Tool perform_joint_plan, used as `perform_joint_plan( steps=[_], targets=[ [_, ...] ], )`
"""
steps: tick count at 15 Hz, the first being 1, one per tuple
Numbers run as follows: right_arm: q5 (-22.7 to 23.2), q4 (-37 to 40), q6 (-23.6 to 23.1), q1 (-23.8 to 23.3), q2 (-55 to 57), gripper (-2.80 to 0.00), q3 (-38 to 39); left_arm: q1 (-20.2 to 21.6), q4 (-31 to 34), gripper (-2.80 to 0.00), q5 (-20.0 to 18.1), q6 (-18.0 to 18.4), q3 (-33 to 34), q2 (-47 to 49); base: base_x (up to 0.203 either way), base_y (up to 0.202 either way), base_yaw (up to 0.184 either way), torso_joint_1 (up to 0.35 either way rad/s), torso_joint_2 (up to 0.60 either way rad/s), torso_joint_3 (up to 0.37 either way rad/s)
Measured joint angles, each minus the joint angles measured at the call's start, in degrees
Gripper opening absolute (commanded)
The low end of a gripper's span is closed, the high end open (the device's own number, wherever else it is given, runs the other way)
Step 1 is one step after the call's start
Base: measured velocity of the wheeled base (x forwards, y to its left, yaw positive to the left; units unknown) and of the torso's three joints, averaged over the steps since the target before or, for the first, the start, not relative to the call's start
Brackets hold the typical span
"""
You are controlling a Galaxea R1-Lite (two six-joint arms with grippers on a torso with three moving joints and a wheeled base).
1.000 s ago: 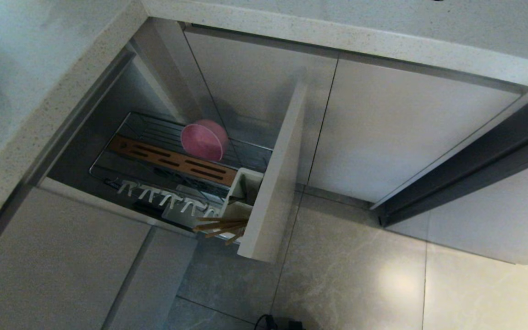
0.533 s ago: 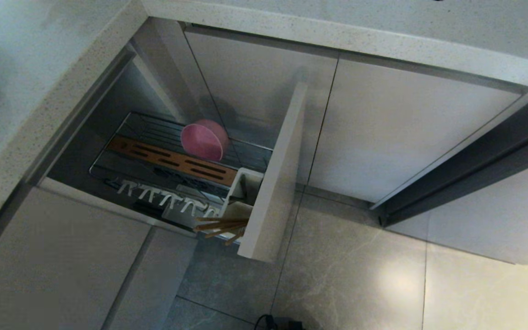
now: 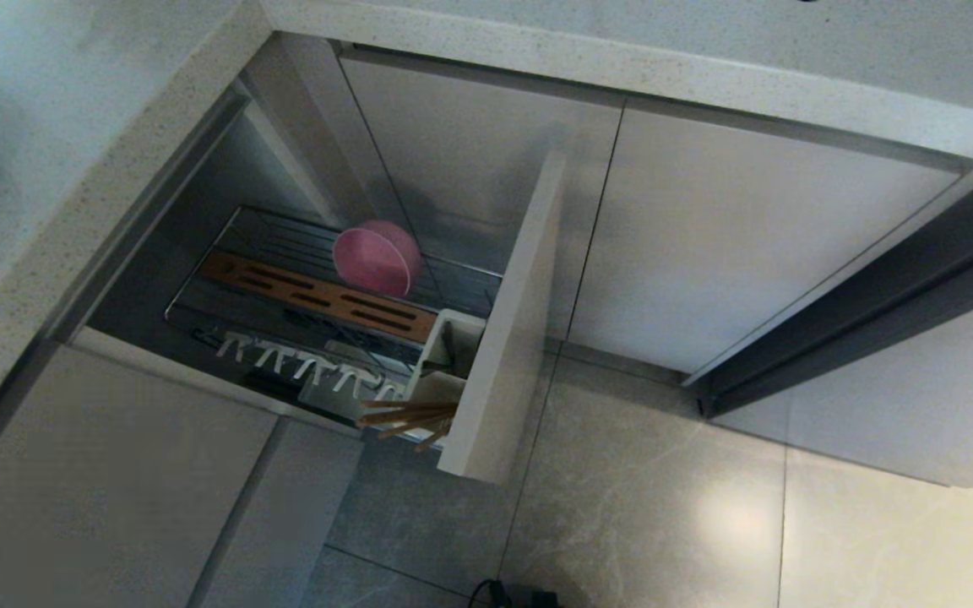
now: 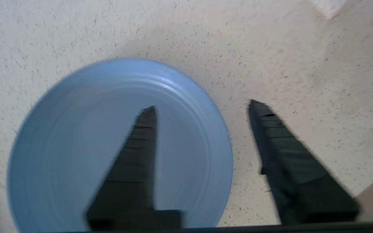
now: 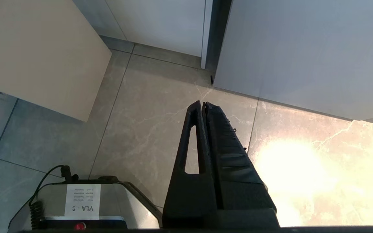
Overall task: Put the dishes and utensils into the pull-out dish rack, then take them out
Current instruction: Pick up the plate and place it in the cupboard
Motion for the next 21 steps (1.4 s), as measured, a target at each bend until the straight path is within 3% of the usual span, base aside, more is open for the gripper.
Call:
perform_joint_plan(
  steps=[7, 12, 21],
  targets=[
    [-0.02, 0.0, -0.03, 0.0, 0.0, -2.8, 0.0, 0.44, 0.06, 0.0, -0.49, -3.11, 1.35, 4.42, 0.0, 0.0, 0.0, 0.0, 0.0, 0.0],
    [0.0, 0.0, 0.02, 0.0, 0.0, -2.8, 0.0, 0.46, 0.06, 0.0, -3.64, -4.94, 1.12, 7.87, 0.0, 0.0, 0.0, 0.0, 0.0, 0.0],
    [-0.02, 0.0, -0.01, 0.0, 0.0, -2.8, 0.0, 0.44, -0.09, 0.0, -4.24, -5.12, 0.94, 8.78, 0.0, 0.0, 0.0, 0.0, 0.0, 0.0]
  ],
)
